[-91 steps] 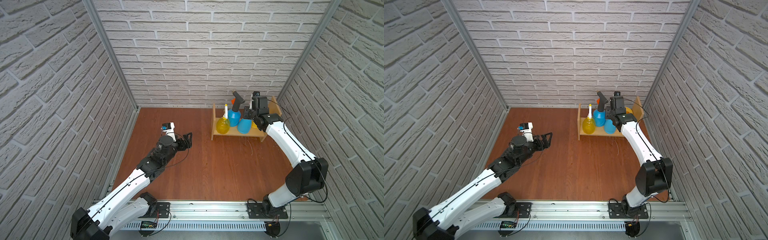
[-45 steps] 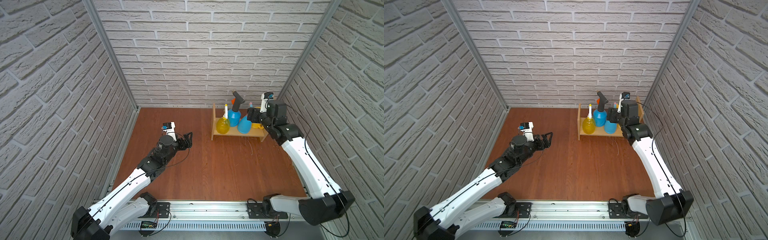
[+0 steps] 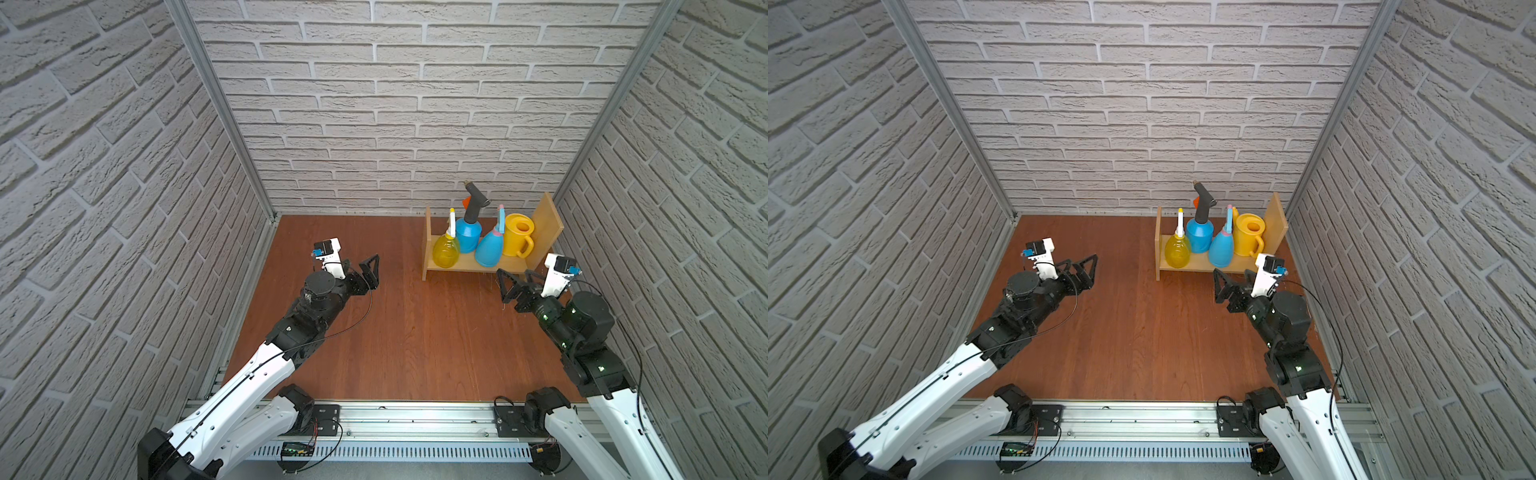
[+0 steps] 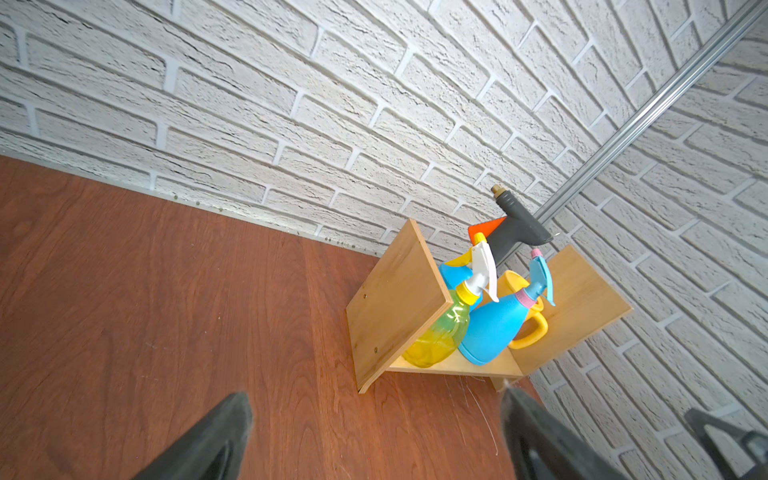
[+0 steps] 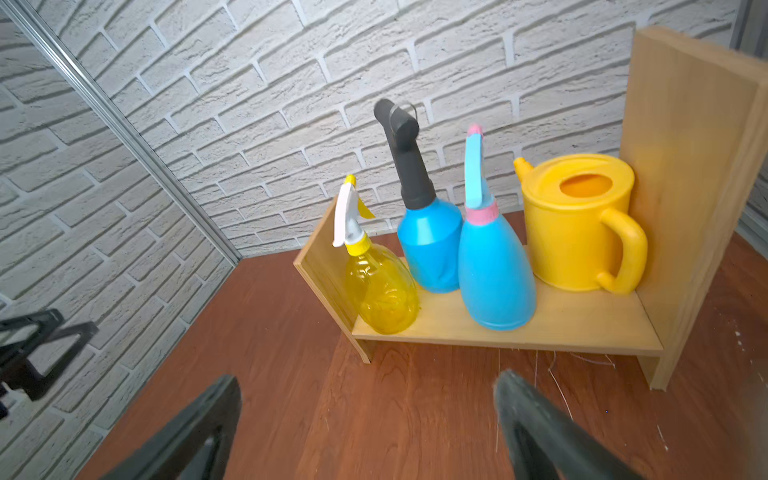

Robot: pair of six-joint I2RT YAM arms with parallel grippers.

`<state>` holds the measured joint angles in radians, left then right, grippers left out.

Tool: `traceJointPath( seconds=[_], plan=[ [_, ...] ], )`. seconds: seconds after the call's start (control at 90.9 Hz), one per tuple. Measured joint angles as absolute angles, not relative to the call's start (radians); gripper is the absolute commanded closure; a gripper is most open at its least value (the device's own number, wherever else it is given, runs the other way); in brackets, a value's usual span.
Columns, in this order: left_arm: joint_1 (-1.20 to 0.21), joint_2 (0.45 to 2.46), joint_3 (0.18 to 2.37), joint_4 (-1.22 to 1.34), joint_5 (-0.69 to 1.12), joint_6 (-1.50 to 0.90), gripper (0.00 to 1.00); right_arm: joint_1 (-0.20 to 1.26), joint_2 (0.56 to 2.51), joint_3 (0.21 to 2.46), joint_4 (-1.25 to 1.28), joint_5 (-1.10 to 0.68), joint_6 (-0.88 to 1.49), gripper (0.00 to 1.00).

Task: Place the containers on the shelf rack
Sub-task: Reset both arms

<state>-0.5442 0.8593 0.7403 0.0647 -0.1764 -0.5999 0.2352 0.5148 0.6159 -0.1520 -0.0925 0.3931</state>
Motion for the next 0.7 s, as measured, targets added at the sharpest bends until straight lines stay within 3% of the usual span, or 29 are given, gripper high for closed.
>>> traceJointPath(
  seconds=[0.319, 0.704],
  plan=[
    [-0.543, 0.874, 0.736, 0.07, -0.173, -0.601, 0.02, 0.235, 0.391, 0.288, -0.054, 0.19, 0.41, 0.02],
    [-0.54, 0.857, 0.707, 0.021, -0.197, -0.571, 0.02, 0.118, 0.782, 0.249, 0.268, 0.341, 0.27, 0.02]
  ],
)
